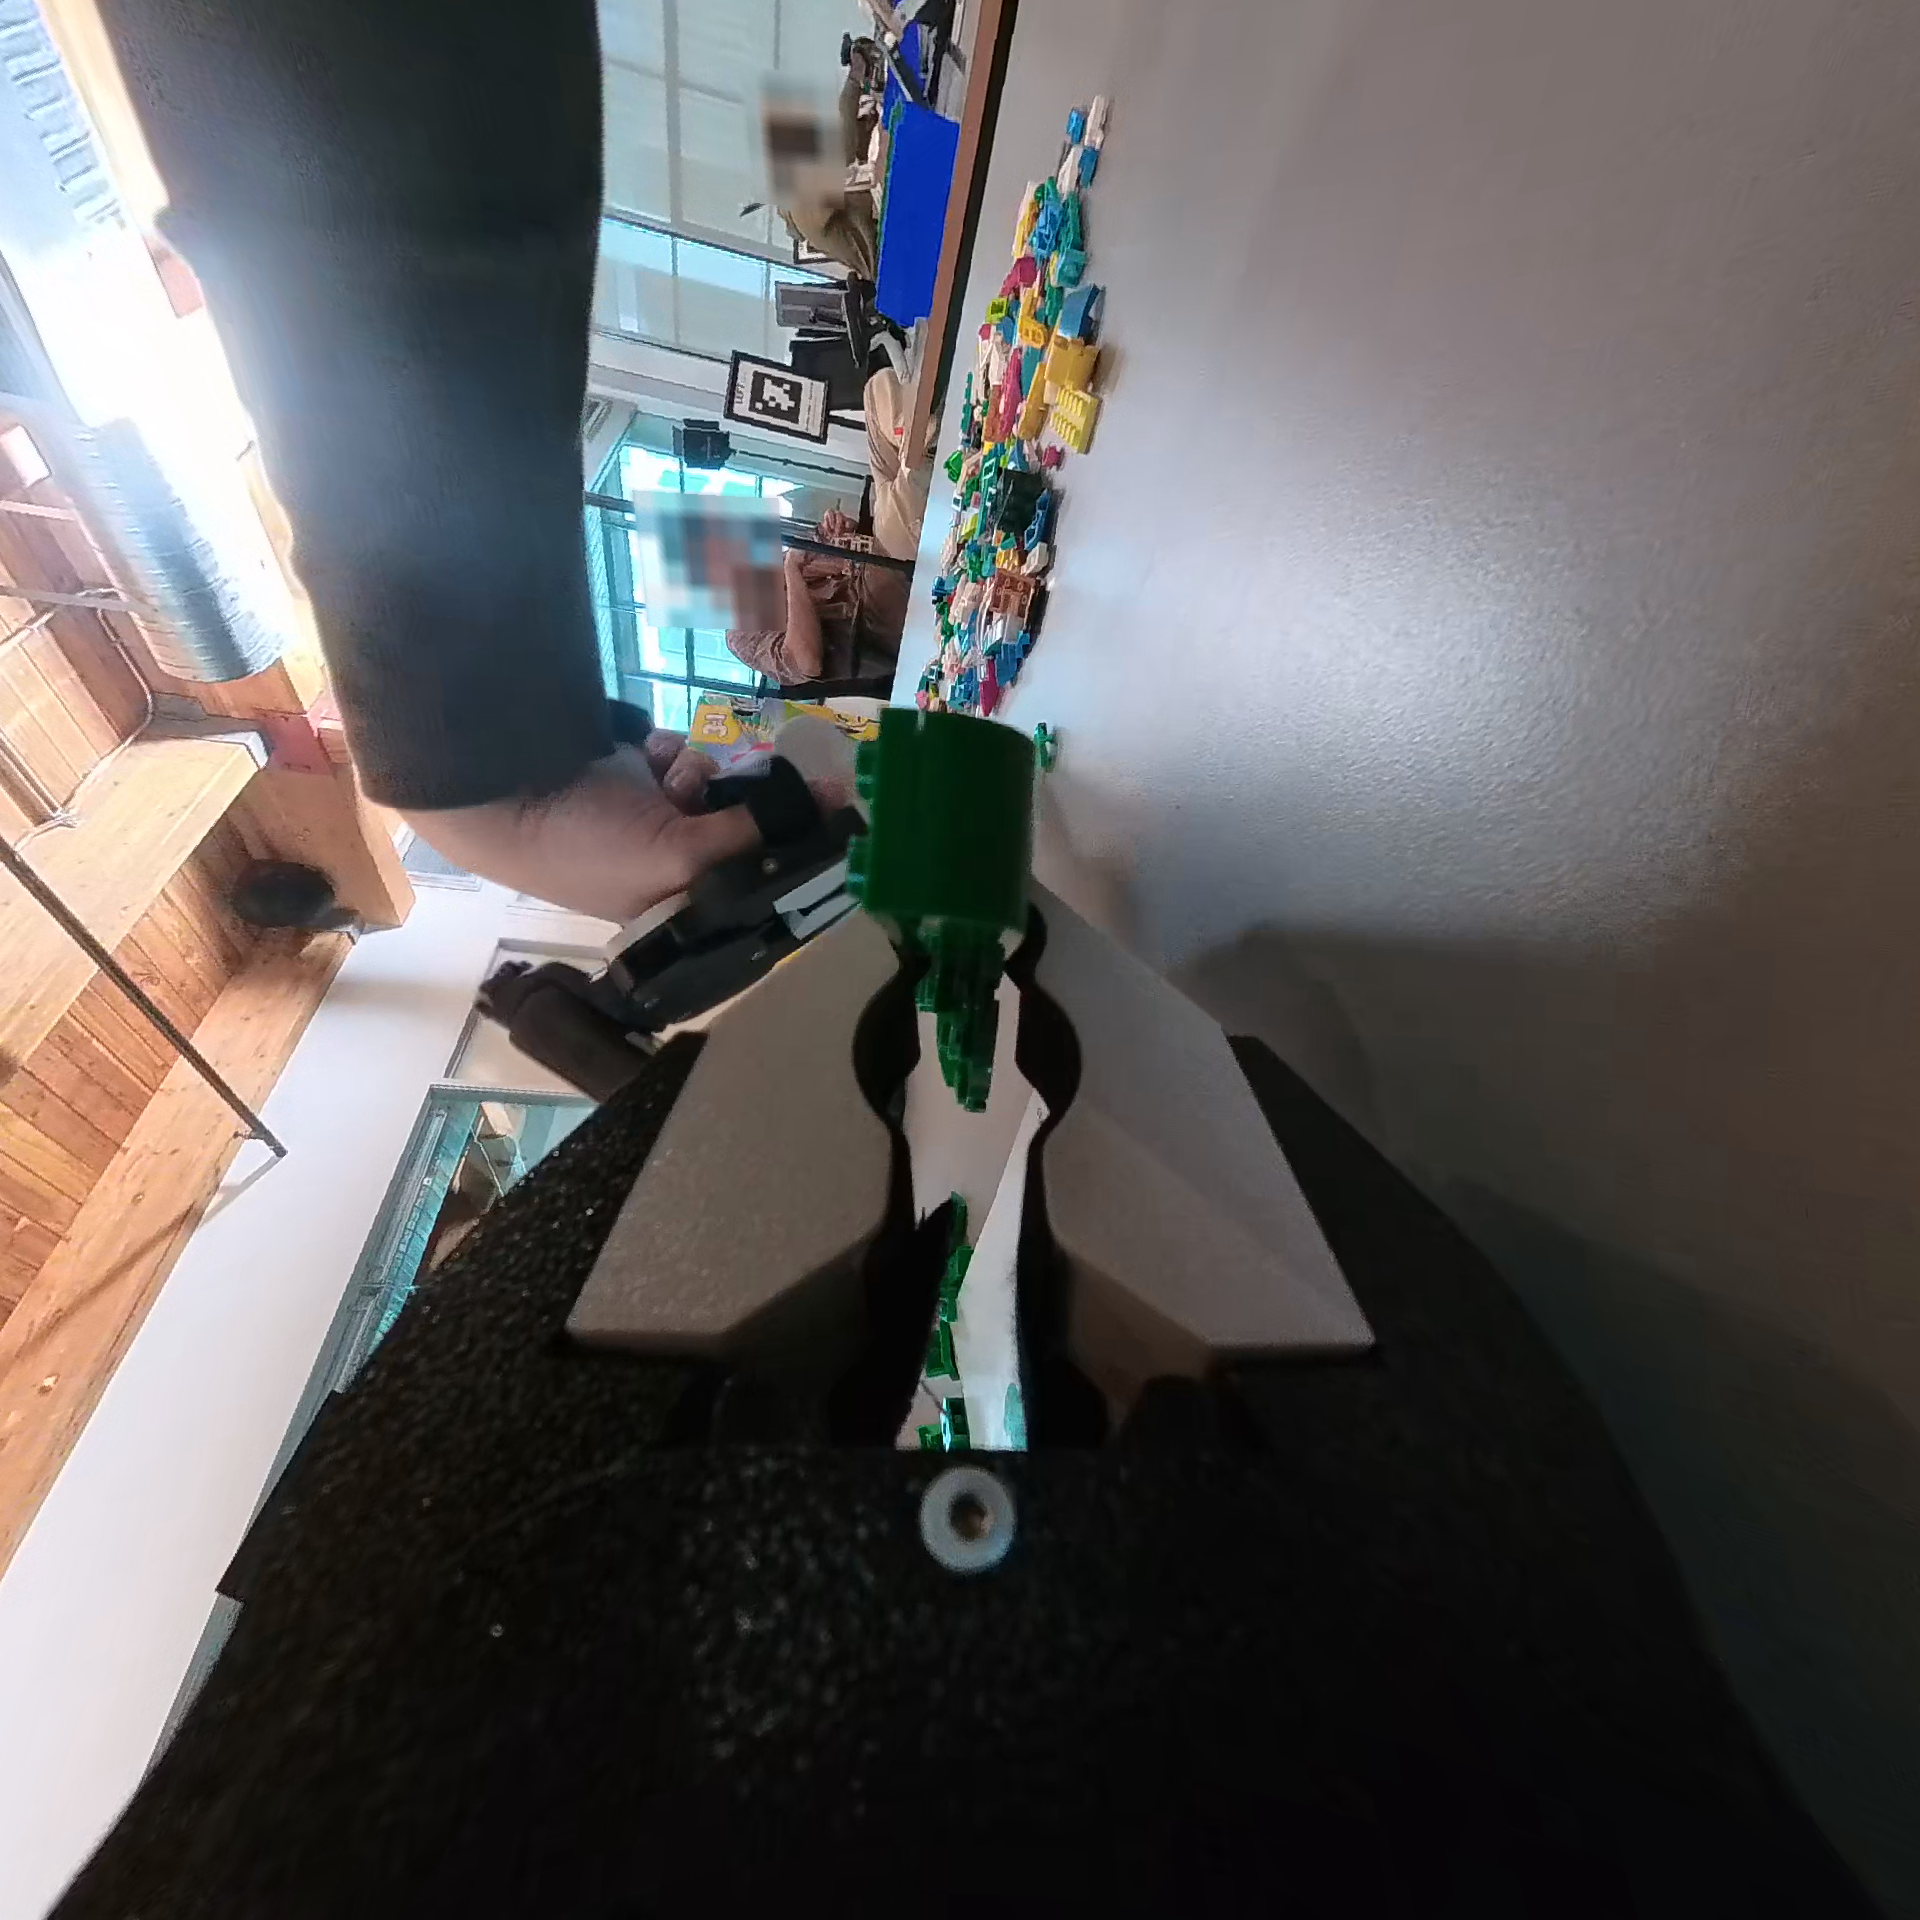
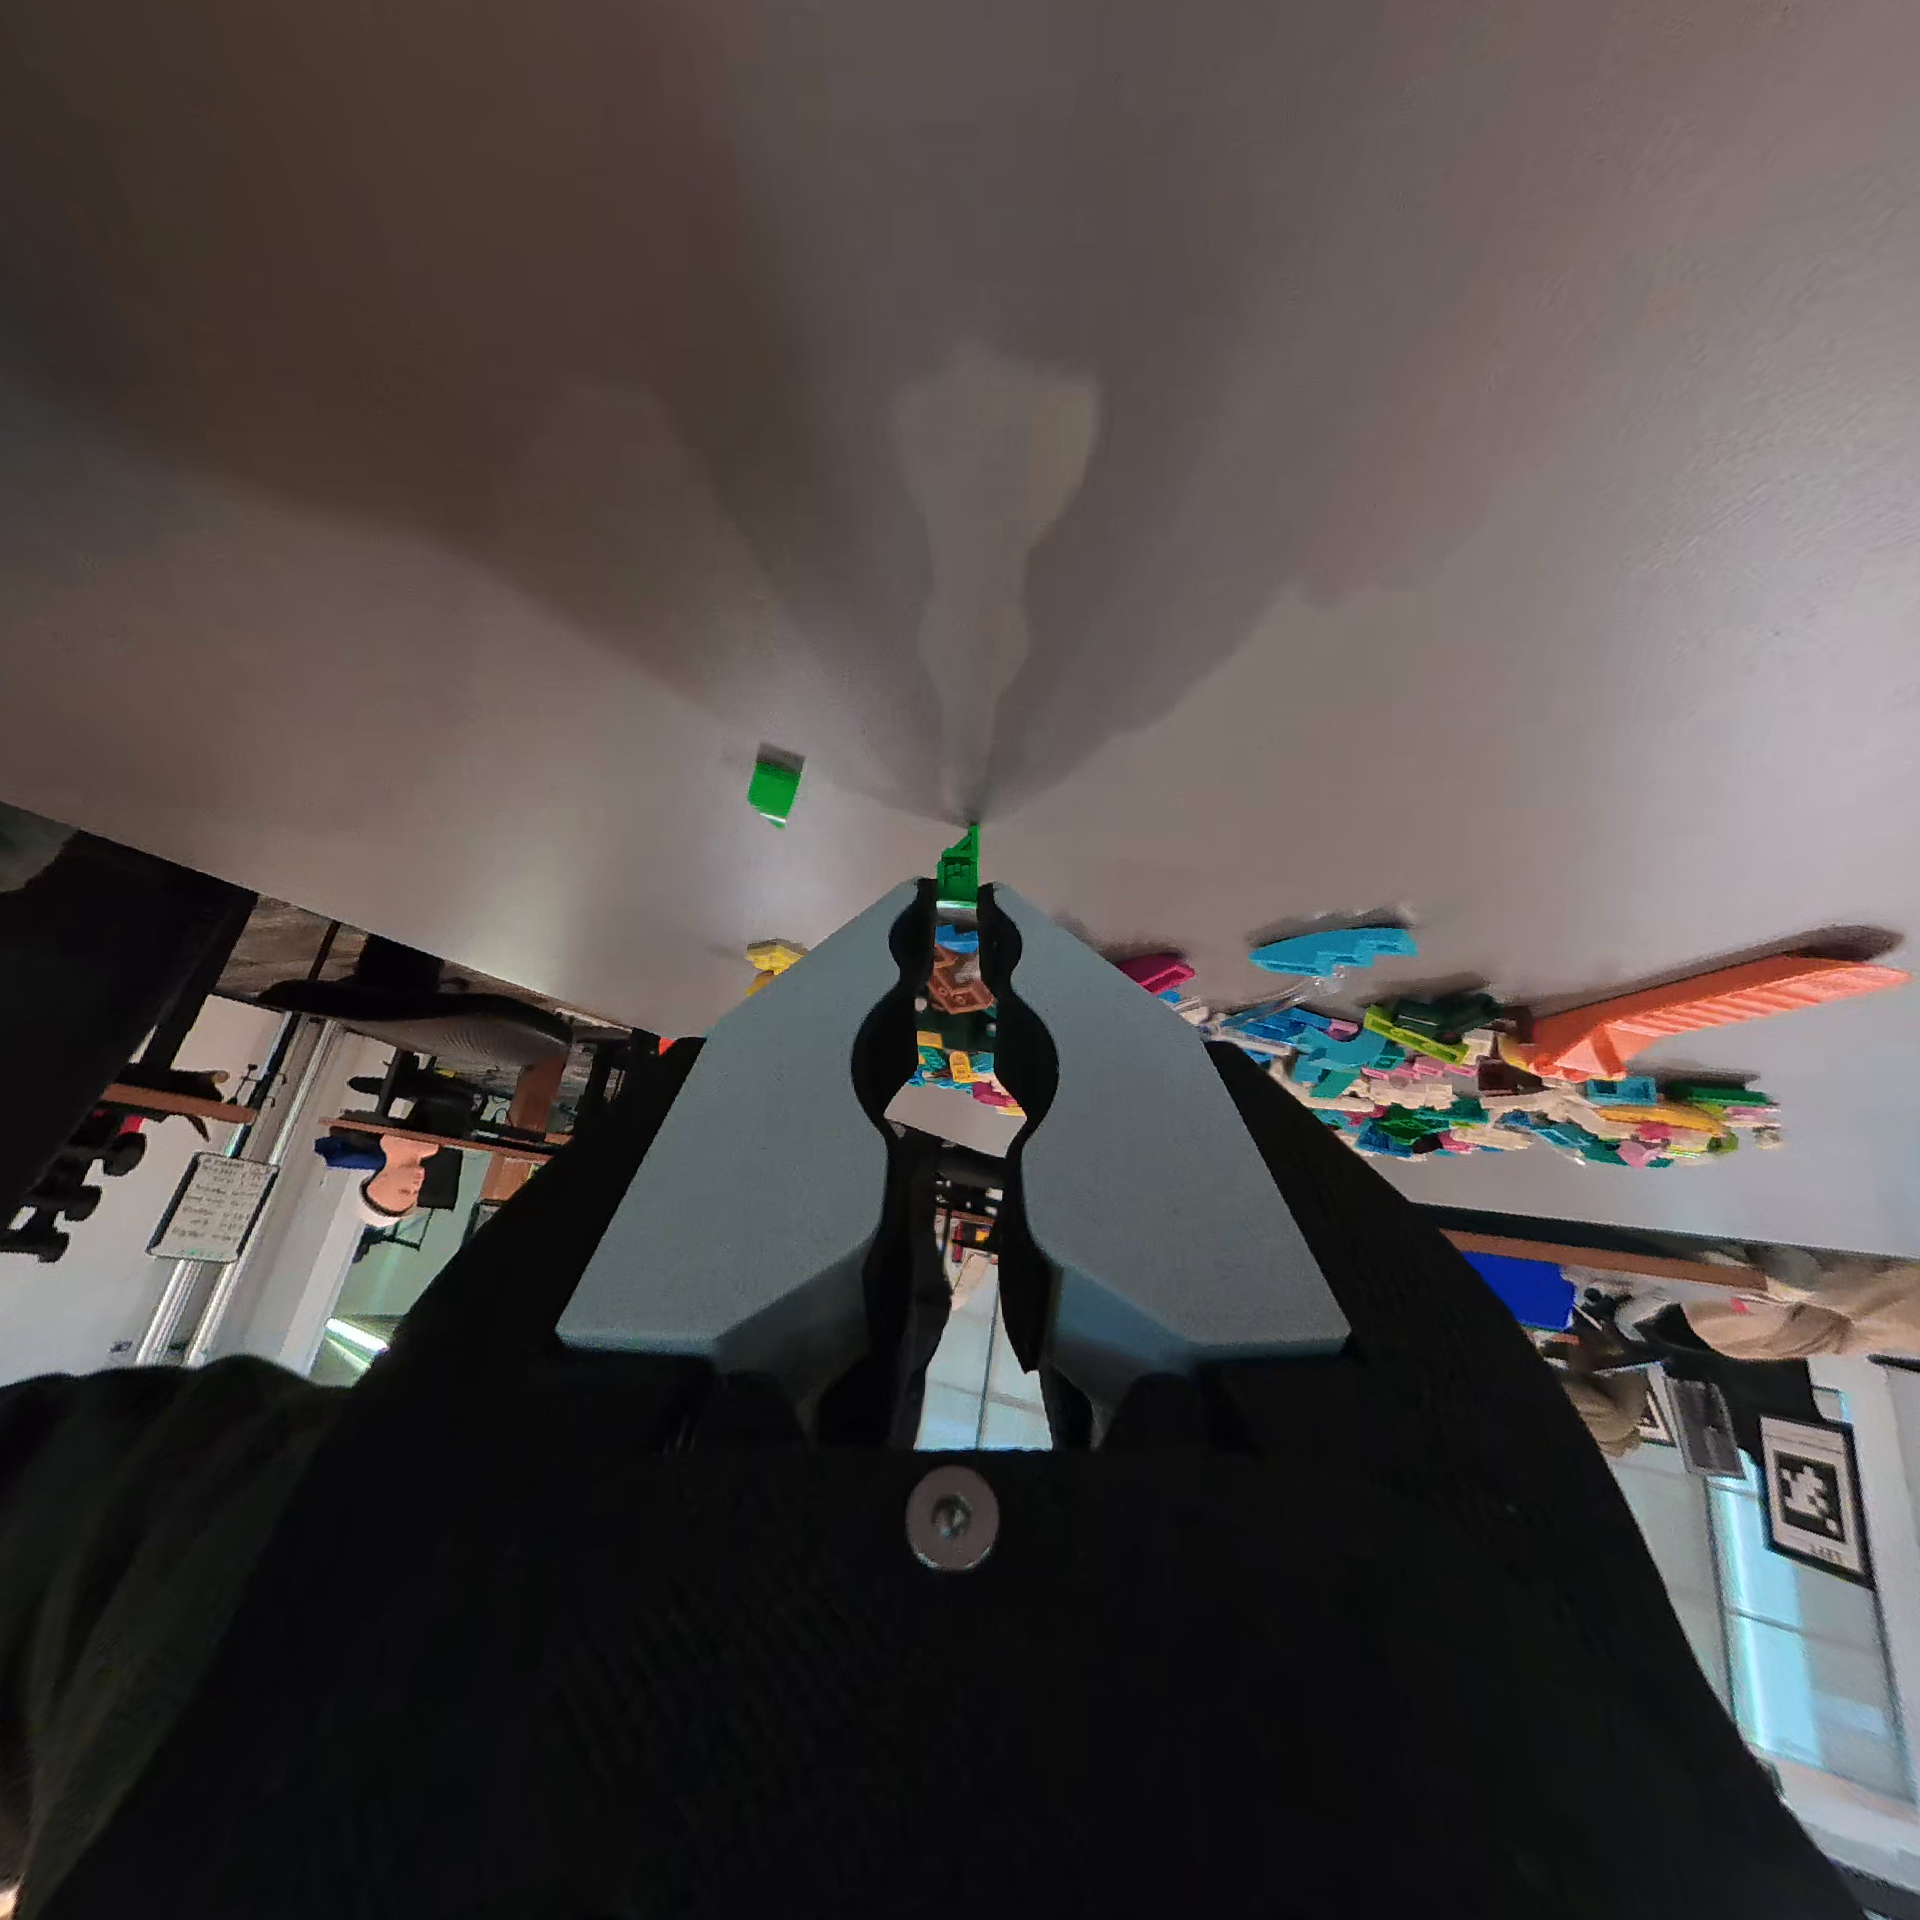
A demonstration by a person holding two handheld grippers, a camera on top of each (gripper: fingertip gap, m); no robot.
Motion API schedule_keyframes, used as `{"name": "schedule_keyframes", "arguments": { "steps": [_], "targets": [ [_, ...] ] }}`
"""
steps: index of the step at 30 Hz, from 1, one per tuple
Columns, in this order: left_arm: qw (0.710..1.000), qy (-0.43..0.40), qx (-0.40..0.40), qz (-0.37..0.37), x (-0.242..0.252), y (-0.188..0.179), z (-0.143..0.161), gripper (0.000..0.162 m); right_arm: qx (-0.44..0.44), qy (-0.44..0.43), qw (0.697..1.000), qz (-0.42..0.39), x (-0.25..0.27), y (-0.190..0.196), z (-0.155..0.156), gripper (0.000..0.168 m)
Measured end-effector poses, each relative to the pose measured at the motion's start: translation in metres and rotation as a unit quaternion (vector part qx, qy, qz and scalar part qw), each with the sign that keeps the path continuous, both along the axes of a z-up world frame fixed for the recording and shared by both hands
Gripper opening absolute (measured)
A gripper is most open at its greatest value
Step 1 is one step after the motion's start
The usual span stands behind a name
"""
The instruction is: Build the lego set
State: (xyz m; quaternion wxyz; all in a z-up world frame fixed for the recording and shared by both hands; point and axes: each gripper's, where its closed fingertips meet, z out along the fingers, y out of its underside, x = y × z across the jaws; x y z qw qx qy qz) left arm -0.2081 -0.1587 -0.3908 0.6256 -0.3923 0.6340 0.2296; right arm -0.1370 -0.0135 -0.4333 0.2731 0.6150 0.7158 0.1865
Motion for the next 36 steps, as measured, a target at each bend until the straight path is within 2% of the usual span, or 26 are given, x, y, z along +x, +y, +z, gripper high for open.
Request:
{"name": "schedule_keyframes", "arguments": {
  "steps": [8, 12, 16, 21, 24, 28, 31, 34, 36],
  "targets": [
    [1.0, 0.0, -0.003, 0.0, 0.0, 0.0, -0.001, 0.01, -0.011, -0.017, 1.0, -0.004, -0.014, -0.002, 0.002, 0.006],
    [1.0, -0.001, -0.003, 0.0, 0.0, 0.0, 0.0, 0.01, -0.02, -0.081, 0.996, -0.009, 0.002, -0.013, 0.012, 0.006],
    [1.0, -0.001, -0.002, -0.001, 0.0, 0.0, 0.0, 0.011, -0.026, -0.15, 0.988, -0.008, 0.019, -0.021, 0.009, 0.006],
    [1.0, 0.002, -0.002, -0.001, 0.0, -0.001, -0.001, 0.011, -0.03, -0.158, 0.987, -0.017, 0.016, -0.022, 0.001, 0.006],
    [1.0, 0.002, -0.002, -0.002, 0.0, -0.001, -0.001, 0.01, -0.025, -0.104, 0.994, -0.023, -0.001, -0.019, -0.008, 0.006],
    [1.0, 0.003, -0.005, -0.002, 0.0, -0.001, -0.002, 0.01, -0.024, -0.089, 0.995, -0.026, -0.004, -0.018, -0.009, 0.006],
    [1.0, 0.002, -0.004, -0.002, 0.0, -0.001, -0.002, 0.01, -0.018, -0.045, 0.998, -0.027, -0.004, -0.018, -0.009, 0.007],
    [1.0, 0.002, -0.003, -0.003, 0.0, -0.001, -0.002, 0.01, -0.023, 0.089, 0.995, -0.043, -0.015, -0.024, -0.004, 0.023],
    [1.0, 0.002, -0.001, -0.003, 0.0, -0.001, -0.001, 0.01, -0.018, 0.218, 0.974, -0.058, -0.025, -0.026, 0.004, 0.03]
  ]
}}
